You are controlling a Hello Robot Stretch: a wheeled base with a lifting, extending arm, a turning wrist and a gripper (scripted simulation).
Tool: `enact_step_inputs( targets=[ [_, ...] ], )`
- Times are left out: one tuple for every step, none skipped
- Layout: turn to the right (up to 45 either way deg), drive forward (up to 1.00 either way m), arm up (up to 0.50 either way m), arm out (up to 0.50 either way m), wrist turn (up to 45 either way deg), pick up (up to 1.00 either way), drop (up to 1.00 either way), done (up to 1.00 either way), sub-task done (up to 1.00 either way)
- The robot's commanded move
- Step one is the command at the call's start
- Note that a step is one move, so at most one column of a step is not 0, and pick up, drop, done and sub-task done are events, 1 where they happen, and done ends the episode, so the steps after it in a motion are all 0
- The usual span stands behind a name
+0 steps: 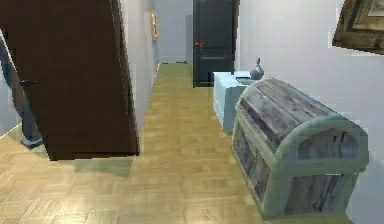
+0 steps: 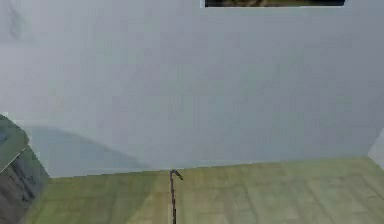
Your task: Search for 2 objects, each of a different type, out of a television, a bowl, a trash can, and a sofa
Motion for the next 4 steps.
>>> enact_step_inputs(
  targets=[
    [6.0,0.0,0.0,0.0,0.0,0.0,0.0,0.0,0.0],
    [0.0,0.55,0.0,0.0,0.0,0.0,0.0,0.0,0.0],
    [-45.0,0.0,0.0,0.0,0.0,0.0,0.0,0.0,0.0],
    [-21.0,0.0,0.0,0.0,0.0,0.0,0.0,0.0,0.0]
  ],
)
